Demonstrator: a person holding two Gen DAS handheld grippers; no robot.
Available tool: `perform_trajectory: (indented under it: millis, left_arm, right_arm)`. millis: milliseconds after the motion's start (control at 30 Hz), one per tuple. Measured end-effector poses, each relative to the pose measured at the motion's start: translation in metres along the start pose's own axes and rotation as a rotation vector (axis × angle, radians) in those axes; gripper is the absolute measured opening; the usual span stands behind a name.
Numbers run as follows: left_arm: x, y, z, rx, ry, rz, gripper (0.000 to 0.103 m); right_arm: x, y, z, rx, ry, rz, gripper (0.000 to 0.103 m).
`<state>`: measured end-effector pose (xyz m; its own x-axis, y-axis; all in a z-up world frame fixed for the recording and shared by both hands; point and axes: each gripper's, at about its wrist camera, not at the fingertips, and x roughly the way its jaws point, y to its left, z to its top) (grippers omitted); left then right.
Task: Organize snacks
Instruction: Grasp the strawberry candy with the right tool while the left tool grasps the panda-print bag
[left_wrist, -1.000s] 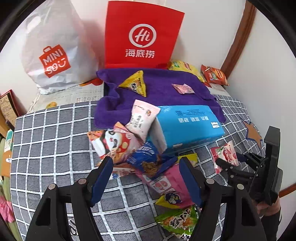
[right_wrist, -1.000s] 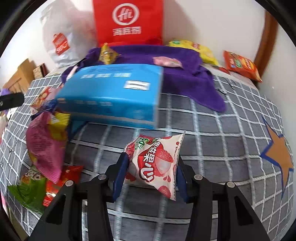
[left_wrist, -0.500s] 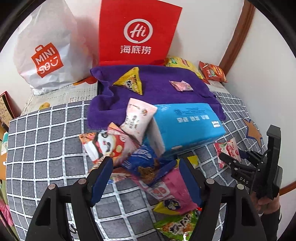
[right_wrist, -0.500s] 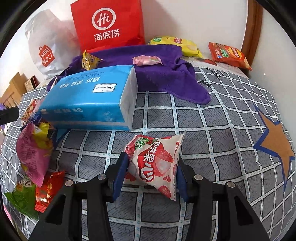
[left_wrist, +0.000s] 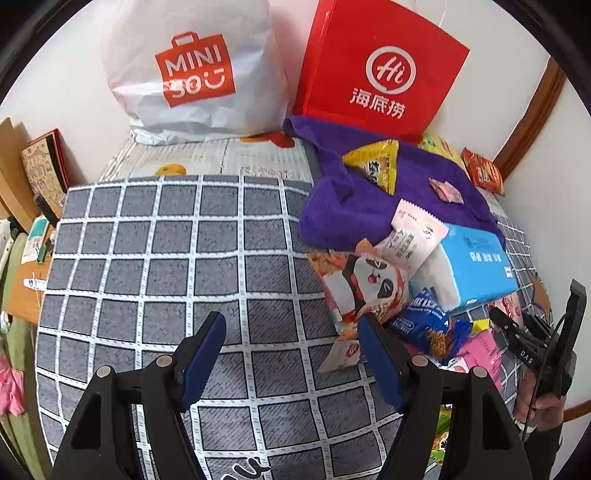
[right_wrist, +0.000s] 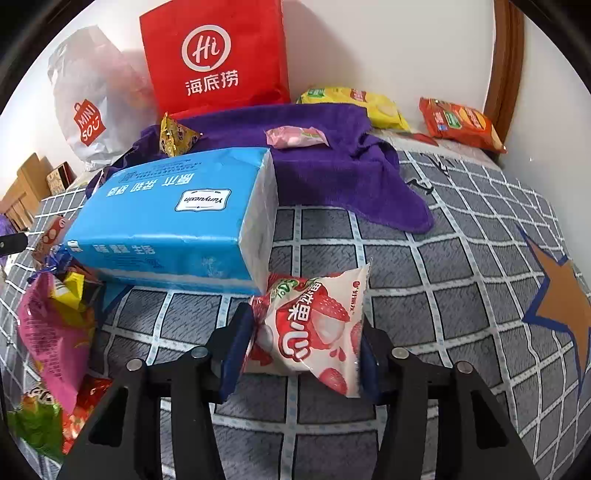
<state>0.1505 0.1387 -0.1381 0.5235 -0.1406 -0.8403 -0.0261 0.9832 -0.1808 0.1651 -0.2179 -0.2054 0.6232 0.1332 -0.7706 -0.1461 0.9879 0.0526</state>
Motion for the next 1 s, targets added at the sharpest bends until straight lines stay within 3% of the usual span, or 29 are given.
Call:
perform_trajectory:
  millis: [333, 467, 567, 667, 767, 1000]
  left_arm:
    - [0.031, -0.036, 0.013, 0.003, 0.042, -0.136, 0.072]
    - [0.049, -0.046, 0.015, 0.006, 0.074, -0.118, 0.072]
    - [0.055, -0.044, 0.017, -0.037, 0.077, -0.13, 0.072]
    - [0.057, -0.041, 0.019, -0.063, 0.064, -0.153, 0.058]
    - [0.05, -0.037, 0.019, -0.085, 0.044, -0.172, 0.054]
    - [0.021, -0.03, 0.017, -0.071, -0.011, -0.136, 0.052]
  right_arm:
    - [0.003, 0.0, 0.001, -0.007, 0.002, 0.003, 0.058]
    - [0.004, 0.002, 0.002, -0.017, 0.007, 0.023, 0.067]
    - [0.005, 0.005, 0.002, -0.029, 0.01, 0.019, 0.067]
    - [0.005, 0.003, 0.003, -0.02, 0.008, 0.03, 0.067]
    - [0.003, 0.002, 0.002, -0.024, 0.004, 0.014, 0.06]
    - [-0.009, 0.006, -0.004, -0.086, 0.011, 0.019, 0.056]
